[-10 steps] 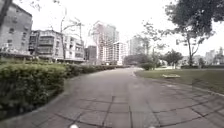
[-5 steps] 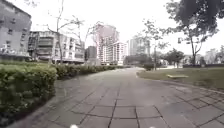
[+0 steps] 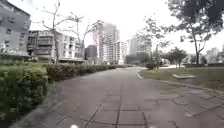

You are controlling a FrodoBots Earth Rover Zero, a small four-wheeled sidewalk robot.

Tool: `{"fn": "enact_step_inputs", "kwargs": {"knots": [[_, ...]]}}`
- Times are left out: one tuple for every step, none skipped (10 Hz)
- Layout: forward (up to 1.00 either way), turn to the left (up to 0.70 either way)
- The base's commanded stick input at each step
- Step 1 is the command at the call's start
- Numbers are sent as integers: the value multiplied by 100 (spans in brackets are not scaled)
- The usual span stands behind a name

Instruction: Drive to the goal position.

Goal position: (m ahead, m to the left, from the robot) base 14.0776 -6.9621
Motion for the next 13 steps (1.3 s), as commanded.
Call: {"fn": "enact_step_inputs", "kwargs": {"knots": [[100,0],[100,0],[100,0],[100,0],[100,0],[100,0],[100,0],[100,-32],[100,-37],[100,-40],[100,-33],[100,-15],[100,0]]}}
